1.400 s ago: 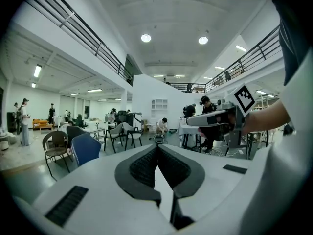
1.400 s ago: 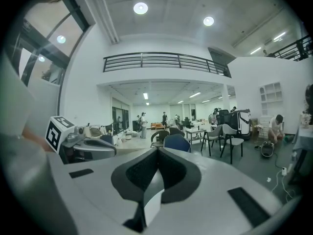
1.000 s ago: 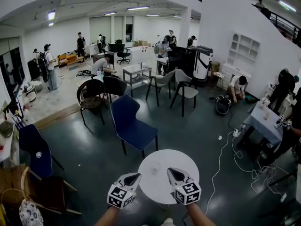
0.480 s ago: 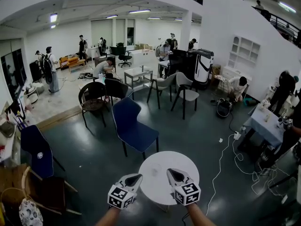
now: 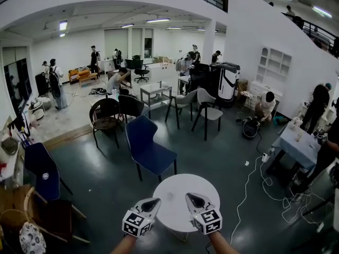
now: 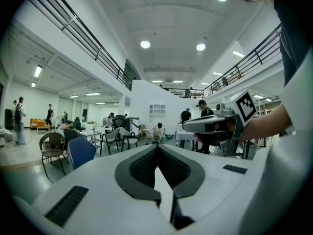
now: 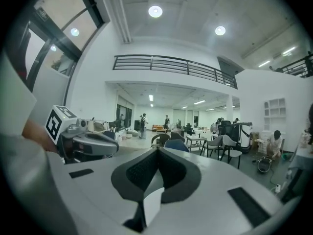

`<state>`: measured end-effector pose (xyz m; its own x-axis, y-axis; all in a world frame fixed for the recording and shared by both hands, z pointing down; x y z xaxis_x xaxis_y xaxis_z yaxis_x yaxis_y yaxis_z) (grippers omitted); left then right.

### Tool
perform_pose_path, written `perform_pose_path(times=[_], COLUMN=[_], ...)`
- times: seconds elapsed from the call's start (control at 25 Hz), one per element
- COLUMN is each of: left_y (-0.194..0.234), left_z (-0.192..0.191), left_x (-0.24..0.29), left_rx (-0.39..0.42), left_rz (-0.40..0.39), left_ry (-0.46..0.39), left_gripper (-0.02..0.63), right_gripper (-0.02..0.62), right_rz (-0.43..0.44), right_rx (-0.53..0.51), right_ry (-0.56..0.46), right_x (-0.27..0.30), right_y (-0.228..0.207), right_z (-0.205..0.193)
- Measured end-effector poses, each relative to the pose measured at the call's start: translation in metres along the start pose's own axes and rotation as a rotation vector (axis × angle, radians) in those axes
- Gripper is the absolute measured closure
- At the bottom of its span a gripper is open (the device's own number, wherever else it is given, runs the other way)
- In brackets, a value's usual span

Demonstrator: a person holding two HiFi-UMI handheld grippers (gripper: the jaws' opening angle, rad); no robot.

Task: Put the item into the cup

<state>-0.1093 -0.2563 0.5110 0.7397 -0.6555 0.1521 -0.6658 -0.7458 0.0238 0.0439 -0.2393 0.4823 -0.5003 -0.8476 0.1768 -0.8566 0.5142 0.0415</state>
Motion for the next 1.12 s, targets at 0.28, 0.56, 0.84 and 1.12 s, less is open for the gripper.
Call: perform_pose_path(times=[0.28, 0.56, 0.84, 1.12], left_y=[-0.027, -0.058, -0.094, -0.127], left_z=[0.008, 0.011, 0.023, 0.027], left_x=[-0.007, -0.019, -0.031, -0.044], left_rx=[-0.011, -0.01, 0.005, 0.01], left_rz=[0.015, 0.042, 0.063, 0.063], left_ry=[-0.022, -0.036, -0.06, -0.071], left_gripper=[0.589, 0.589, 0.589, 0.589], right_gripper=[0.58, 0.58, 0.58, 0.58], right_rz=[0.007, 0.037, 0.042, 0.041], right_rx=[-0.007, 0.007, 0.012, 0.017], right_ry=[-0.008, -0.026, -0.056, -0.078], right_x=[-0.029, -0.059, -0.097, -0.132], right_y=[-0.003, 0.0, 0.0, 0.004], right_z=[0.004, 0.003, 0.005, 0.005])
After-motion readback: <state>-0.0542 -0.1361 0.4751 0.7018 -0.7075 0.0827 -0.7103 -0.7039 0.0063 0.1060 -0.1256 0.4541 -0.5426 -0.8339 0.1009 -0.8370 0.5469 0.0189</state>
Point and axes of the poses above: the fingertips, and each gripper's own axes: x forward along the fingers, y to its left, z out of its top, the point moved 4 cm from there along -x, backward along the fingers, and after that the axes turned 6 degrees about z, right-handed, at the moved point
